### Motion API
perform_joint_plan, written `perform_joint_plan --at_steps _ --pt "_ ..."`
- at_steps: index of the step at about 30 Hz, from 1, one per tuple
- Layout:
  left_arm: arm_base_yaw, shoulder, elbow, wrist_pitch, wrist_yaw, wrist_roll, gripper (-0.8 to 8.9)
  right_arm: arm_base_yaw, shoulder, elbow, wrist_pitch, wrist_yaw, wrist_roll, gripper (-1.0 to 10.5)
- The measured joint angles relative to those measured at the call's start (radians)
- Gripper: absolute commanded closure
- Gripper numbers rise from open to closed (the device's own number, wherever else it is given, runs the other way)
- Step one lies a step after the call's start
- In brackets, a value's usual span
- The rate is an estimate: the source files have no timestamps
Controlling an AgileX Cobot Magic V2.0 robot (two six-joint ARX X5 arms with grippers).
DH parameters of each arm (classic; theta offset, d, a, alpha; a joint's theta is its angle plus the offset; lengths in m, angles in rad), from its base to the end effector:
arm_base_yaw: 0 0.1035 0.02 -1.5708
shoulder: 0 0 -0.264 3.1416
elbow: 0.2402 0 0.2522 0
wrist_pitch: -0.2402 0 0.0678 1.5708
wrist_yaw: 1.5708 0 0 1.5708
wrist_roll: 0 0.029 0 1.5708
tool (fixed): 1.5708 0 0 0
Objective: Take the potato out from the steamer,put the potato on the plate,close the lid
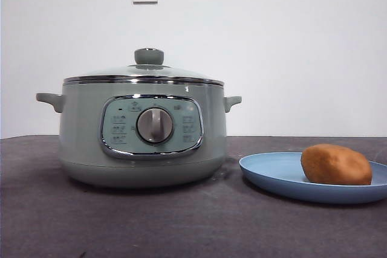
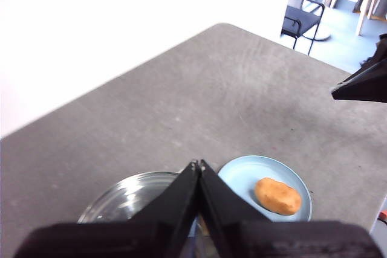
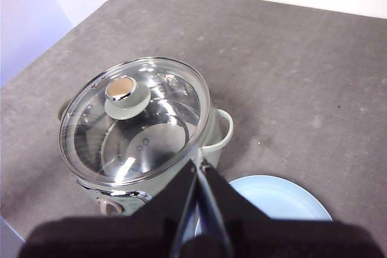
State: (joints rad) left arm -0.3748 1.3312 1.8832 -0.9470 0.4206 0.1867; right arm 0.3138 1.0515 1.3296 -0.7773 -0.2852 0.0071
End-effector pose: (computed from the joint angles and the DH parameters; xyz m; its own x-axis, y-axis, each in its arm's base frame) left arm 0.2018 -0.0921 0.5032 0.6346 -0.6884 -0.3513 0.7395 0.6730 0.0169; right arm 0.1801 0.0670 0.4119 0.7145 0.5277 -0.4594 -0.5279 0.8375 0.1409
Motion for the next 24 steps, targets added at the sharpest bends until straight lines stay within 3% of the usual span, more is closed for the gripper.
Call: perform_joint_plan --at_steps 6,10,18,24 --pt "0.044 -0.045 -0.033 0.011 -0.003 0.015 8.17 0.0 0.0 0.0 0.0 0.0 0.0 9.5" --pt "0.061 -0.106 -0.149 0.127 -0.005 0.015 8.17 0.0 0.0 0.0 0.0 0.0 0.0 9.5" --pt "0.098 -0.372 -0.672 0.645 -0.002 0.007 8.17 0.0 0.0 0.0 0.0 0.0 0.0 9.5" --pt "0.204 -0.616 -1.127 0.954 -0.019 -0.087 8.17 0.0 0.0 0.0 0.0 0.0 0.0 9.5"
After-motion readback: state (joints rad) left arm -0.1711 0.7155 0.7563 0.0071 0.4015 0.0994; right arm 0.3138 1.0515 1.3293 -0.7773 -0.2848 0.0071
